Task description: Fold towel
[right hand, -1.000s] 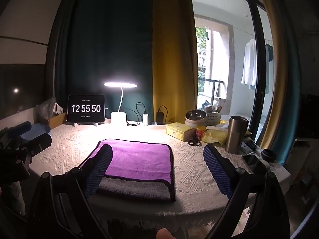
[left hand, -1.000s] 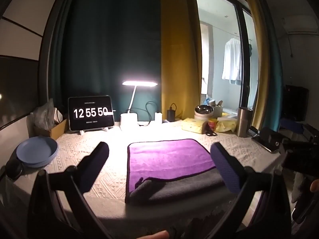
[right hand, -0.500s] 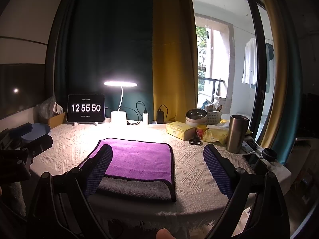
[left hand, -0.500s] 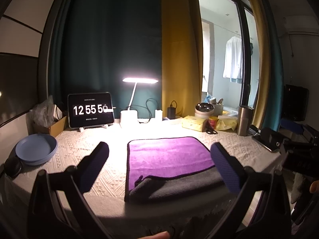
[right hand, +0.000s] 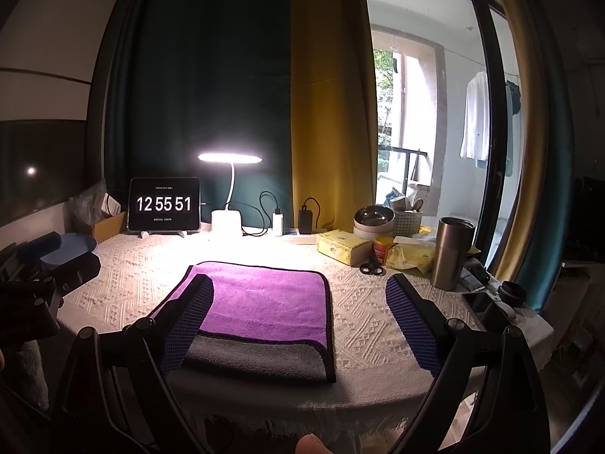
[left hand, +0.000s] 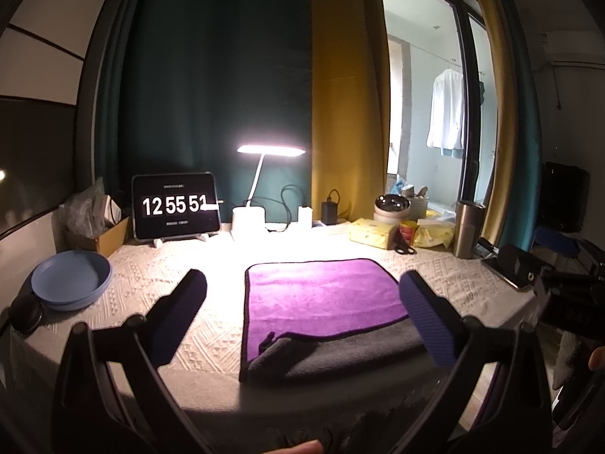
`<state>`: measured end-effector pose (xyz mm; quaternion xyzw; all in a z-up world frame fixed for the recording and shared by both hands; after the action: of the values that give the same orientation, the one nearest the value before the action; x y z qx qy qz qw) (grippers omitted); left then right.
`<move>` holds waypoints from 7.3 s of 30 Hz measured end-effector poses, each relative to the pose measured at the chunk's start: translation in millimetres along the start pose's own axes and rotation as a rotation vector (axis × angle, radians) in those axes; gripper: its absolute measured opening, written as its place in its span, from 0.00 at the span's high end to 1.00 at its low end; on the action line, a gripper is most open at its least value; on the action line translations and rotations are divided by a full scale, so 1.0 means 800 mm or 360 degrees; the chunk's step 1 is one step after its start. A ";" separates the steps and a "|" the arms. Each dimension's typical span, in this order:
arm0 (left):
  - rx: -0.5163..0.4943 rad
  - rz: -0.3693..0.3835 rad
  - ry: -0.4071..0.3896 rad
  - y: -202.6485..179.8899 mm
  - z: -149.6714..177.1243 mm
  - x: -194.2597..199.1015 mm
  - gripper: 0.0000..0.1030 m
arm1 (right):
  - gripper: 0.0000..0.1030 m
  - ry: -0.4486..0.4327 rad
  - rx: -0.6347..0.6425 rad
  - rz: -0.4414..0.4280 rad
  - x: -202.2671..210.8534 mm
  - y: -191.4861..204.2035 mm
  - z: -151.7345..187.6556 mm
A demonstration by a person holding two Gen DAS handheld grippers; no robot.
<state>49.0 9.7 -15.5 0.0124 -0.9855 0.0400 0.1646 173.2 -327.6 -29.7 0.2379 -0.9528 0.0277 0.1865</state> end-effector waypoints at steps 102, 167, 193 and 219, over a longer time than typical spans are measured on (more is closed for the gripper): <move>-0.0053 -0.0006 0.0720 0.016 0.066 -0.191 0.89 | 0.95 0.0574 0.0057 -0.0128 -0.203 -0.026 0.053; -0.0183 -0.0094 0.0533 0.032 -0.044 -0.390 0.89 | 0.95 0.0374 -0.0002 -0.0188 -0.382 -0.067 -0.038; -0.0129 -0.0158 0.0848 0.051 0.011 -0.485 0.85 | 0.95 0.0705 -0.0042 -0.0186 -0.473 -0.065 0.006; -0.0007 -0.0157 0.0766 0.056 -0.024 -0.404 0.25 | 0.52 0.0662 -0.0047 -0.0187 -0.408 -0.049 -0.016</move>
<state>358.8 59.5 -106.0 0.0503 -0.9161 0.0316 0.3965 462.3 -215.5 -139.9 0.2795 -0.8786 0.0514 0.3837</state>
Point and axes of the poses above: each gripper's, at about its wrist camera, not at the fingertips, and x roughly against the way its jaws point, y to its left, z to its underside, the point moved 4 cm from there along -x, roughly the way its jaws point, and after that the axes turned 5 degrees about y, right-handed, at the moved point
